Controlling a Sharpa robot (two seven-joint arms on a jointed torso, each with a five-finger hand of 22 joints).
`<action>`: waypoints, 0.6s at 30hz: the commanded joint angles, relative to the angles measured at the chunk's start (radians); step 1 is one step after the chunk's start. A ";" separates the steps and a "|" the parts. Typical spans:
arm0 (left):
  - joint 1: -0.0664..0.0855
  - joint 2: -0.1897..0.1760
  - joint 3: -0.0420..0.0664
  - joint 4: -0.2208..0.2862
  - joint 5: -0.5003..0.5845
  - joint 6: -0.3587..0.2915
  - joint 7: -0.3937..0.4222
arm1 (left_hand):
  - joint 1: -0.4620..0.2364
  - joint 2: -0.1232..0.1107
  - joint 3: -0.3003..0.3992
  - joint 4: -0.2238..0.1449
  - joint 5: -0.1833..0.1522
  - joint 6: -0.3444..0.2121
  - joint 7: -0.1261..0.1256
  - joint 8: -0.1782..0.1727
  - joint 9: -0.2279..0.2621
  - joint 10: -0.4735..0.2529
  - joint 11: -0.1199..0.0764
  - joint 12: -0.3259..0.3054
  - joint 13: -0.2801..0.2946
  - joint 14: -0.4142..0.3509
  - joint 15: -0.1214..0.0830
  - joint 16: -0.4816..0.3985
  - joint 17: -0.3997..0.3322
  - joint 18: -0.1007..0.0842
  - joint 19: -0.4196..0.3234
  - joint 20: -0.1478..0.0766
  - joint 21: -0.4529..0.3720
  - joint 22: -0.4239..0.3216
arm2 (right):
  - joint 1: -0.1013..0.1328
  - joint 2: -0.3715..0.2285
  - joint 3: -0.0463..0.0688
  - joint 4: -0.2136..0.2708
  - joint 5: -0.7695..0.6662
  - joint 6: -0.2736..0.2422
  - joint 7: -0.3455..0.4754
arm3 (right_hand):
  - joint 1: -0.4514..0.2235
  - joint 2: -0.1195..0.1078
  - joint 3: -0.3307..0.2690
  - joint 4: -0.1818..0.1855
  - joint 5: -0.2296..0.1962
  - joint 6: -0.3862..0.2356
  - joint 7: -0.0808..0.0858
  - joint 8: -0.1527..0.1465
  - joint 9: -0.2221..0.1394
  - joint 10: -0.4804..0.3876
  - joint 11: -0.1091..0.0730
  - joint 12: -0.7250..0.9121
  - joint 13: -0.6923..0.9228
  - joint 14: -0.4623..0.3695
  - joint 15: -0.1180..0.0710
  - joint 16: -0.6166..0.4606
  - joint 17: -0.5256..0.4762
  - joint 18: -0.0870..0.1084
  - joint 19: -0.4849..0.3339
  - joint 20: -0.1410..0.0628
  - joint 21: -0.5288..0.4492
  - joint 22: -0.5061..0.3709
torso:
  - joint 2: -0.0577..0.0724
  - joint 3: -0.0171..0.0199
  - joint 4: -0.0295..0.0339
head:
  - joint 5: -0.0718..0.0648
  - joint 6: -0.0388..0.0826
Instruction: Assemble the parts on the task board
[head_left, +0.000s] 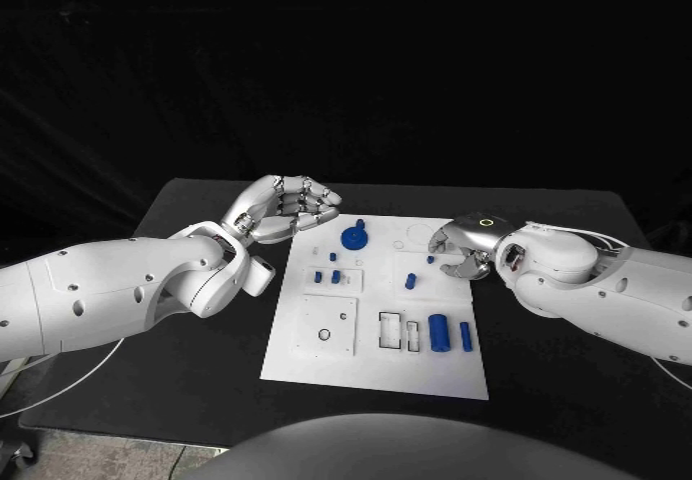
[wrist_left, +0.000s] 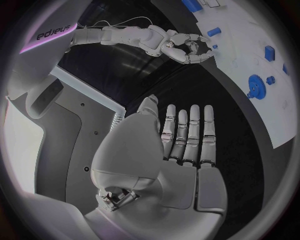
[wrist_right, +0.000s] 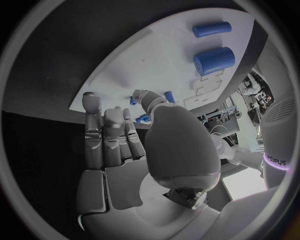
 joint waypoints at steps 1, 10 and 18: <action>0.000 0.005 0.000 -0.003 0.004 0.044 -0.003 | 0.010 0.003 -0.007 0.000 0.007 -0.007 0.001 0.004 -0.002 0.002 0.009 0.005 -0.003 0.005 0.004 0.003 -0.003 0.014 0.008 -0.001 -0.007 -0.001 | -0.007 0.007 0.000 -0.012 -0.005 -0.026 0.010 | 0.002 0.009 0.009 -0.003 0.017 0.018 -0.001 0.009 0.004 0.021 -0.001 0.009 -0.006 0.008 -0.004 0.009 0.003 0.000 0.013 -0.002 0.013 0.057 | 0.000 0.0008 -0.0005 | -0.002 0.000; 0.000 0.011 -0.001 -0.008 0.003 0.051 -0.017 | 0.023 0.008 -0.013 -0.001 0.017 -0.016 0.004 0.006 -0.006 0.000 0.011 0.009 -0.015 0.009 0.009 0.005 -0.010 0.014 0.017 0.004 -0.011 -0.003 | -0.029 0.028 0.001 -0.048 0.044 -0.058 0.034 | 0.005 0.014 0.040 -0.010 0.088 0.053 0.013 0.014 0.013 0.074 0.001 0.010 -0.033 0.013 -0.007 0.012 -0.005 -0.001 0.025 -0.007 0.022 0.062 | 0.000 0.0002 0.0006 | -0.014 0.000; 0.000 0.015 -0.001 -0.012 0.002 0.060 -0.027 | 0.044 0.013 -0.018 -0.002 0.032 -0.020 0.005 0.011 -0.009 -0.002 0.012 0.013 -0.028 0.017 0.013 0.008 -0.017 0.014 0.030 0.009 -0.014 -0.004 | -0.038 0.038 0.001 -0.061 0.076 -0.063 0.049 | 0.007 0.020 0.050 -0.015 0.070 0.057 0.022 0.010 0.016 0.102 0.006 0.010 -0.047 0.021 -0.005 0.020 -0.003 -0.004 0.033 -0.006 0.034 0.064 | 0.000 0.0005 0.0009 | -0.010 0.000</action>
